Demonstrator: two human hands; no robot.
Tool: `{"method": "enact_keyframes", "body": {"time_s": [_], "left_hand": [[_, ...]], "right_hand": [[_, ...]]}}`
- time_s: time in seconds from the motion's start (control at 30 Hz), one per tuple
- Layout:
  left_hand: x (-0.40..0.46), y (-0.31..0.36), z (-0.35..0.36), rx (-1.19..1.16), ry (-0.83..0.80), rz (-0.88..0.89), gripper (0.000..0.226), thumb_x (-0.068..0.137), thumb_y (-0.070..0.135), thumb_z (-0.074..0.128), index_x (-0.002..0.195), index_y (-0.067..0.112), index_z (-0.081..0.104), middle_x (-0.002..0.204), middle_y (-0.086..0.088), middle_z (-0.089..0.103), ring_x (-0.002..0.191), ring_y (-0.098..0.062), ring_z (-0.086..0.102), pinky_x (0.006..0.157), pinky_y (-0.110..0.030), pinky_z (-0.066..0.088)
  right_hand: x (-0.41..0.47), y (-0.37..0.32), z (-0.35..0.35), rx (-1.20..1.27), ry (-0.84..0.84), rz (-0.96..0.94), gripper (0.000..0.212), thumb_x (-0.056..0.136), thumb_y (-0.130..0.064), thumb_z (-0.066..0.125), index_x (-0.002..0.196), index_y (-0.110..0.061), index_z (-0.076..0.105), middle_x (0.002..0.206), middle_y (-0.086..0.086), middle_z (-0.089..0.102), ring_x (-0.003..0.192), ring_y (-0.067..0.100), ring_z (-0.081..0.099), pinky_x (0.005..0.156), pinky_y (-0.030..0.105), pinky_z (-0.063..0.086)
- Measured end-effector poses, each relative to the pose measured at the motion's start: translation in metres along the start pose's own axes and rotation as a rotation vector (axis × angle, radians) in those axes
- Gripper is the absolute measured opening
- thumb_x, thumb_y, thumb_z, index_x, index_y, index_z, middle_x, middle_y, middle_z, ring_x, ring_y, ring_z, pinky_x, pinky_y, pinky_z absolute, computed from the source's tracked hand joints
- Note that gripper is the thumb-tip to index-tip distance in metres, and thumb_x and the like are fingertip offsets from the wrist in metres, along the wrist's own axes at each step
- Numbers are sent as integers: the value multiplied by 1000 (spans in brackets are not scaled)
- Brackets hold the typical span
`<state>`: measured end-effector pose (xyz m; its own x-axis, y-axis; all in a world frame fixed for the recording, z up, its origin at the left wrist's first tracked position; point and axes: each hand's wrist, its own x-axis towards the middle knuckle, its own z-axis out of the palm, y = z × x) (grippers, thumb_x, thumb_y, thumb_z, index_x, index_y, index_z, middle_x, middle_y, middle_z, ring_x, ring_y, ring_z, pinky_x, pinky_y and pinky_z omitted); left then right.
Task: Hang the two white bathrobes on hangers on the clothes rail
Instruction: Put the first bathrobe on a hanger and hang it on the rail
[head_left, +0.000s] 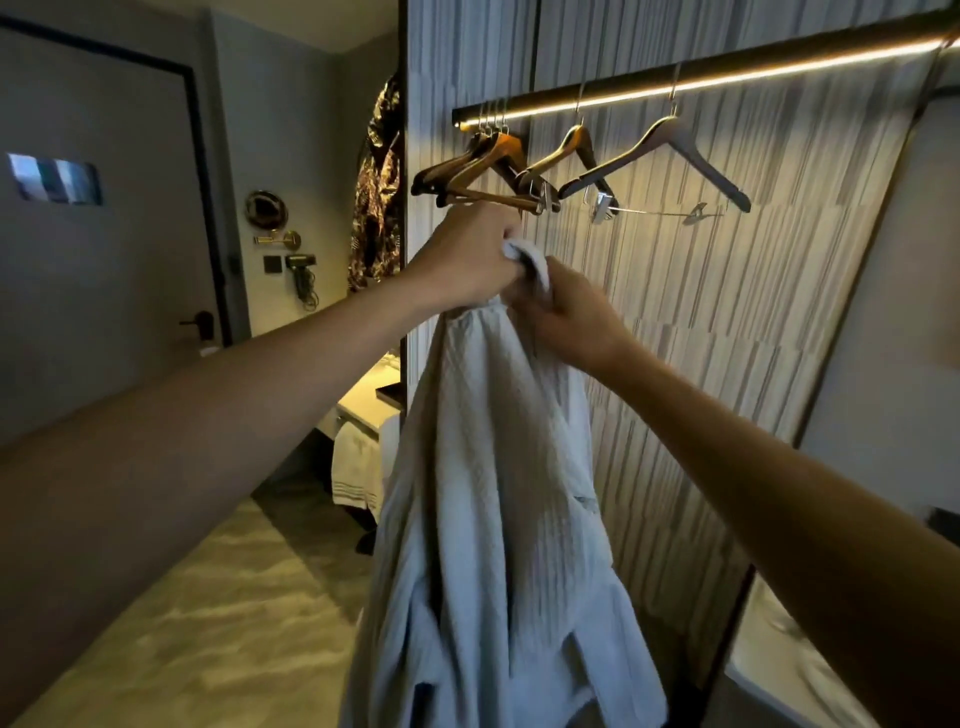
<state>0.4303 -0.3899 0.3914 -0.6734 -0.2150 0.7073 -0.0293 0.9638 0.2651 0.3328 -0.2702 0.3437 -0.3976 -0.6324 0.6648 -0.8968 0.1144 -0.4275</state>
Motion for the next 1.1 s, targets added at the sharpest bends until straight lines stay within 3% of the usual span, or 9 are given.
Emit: {"method": "enact_keyframes", "body": {"time_s": [0.1, 0.23, 0.37, 0.43, 0.53, 0.67, 0.83, 0.93, 1.1], "left_hand": [[-10, 2, 4, -184, 6, -27, 24, 79, 32, 76, 83, 13, 61, 75, 6, 60, 68, -4, 55, 56, -22, 41], [-66, -34, 47, -338, -317, -182, 33, 74, 42, 80, 98, 22, 69, 95, 2, 73, 84, -15, 71, 76, -34, 59], [-123, -76, 81, -297, -533, -245, 73, 61, 59, 83, 125, 31, 59, 117, 12, 69, 106, -10, 65, 94, -42, 54], [-129, -85, 78, -221, -551, -264, 72, 65, 59, 81, 125, 29, 57, 116, 11, 66, 105, -12, 62, 90, -38, 53], [-118, -82, 63, 30, -420, -236, 31, 82, 45, 69, 100, 25, 54, 96, 0, 64, 88, -22, 62, 67, -34, 49], [-97, -60, 45, 423, 12, -51, 13, 90, 27, 60, 95, 20, 51, 84, -8, 67, 73, -31, 65, 59, -35, 50], [-45, 17, 38, 275, 234, -51, 7, 87, 19, 64, 92, 16, 60, 78, -3, 60, 68, -22, 54, 54, -31, 35], [-31, 32, 30, 309, 73, 22, 12, 85, 20, 67, 93, 16, 60, 81, -3, 60, 74, -24, 60, 56, -34, 40], [-76, -26, 40, 147, -530, -136, 29, 84, 32, 72, 105, 21, 56, 95, 0, 61, 82, -21, 62, 64, -33, 53]], "right_hand": [[7, 0, -19, -64, 163, 43, 15, 96, -20, 50, 101, -12, 62, 92, 0, 62, 86, 18, 60, 67, 23, 46], [13, 5, -46, -367, 216, 74, 16, 94, -15, 49, 102, -18, 62, 92, -1, 58, 84, 18, 56, 71, 35, 45], [-4, 32, -64, -526, 135, 214, 11, 97, -17, 49, 95, -17, 60, 87, 4, 57, 79, 21, 55, 66, 34, 40], [-19, 49, -67, -619, 86, 217, 13, 98, -19, 48, 95, -15, 60, 84, 6, 59, 77, 24, 58, 62, 33, 40], [-37, 68, -70, -700, 41, 205, 14, 99, -22, 45, 92, -17, 57, 81, 8, 60, 69, 25, 56, 57, 29, 38], [-47, 80, -80, -729, 28, 322, 12, 97, -24, 47, 95, -16, 56, 85, 11, 60, 72, 28, 58, 62, 36, 44], [-35, 22, -27, -249, -5, 104, 48, 83, -39, 65, 123, -21, 45, 109, -2, 58, 92, 18, 57, 77, 35, 47], [-36, 19, -12, -356, 7, 79, 9, 89, -24, 57, 97, -21, 56, 86, 2, 65, 78, 26, 64, 66, 35, 50], [-48, 50, -57, -834, -97, -29, 9, 92, -24, 60, 94, -15, 58, 77, 3, 57, 65, 22, 57, 61, 34, 48]]}}
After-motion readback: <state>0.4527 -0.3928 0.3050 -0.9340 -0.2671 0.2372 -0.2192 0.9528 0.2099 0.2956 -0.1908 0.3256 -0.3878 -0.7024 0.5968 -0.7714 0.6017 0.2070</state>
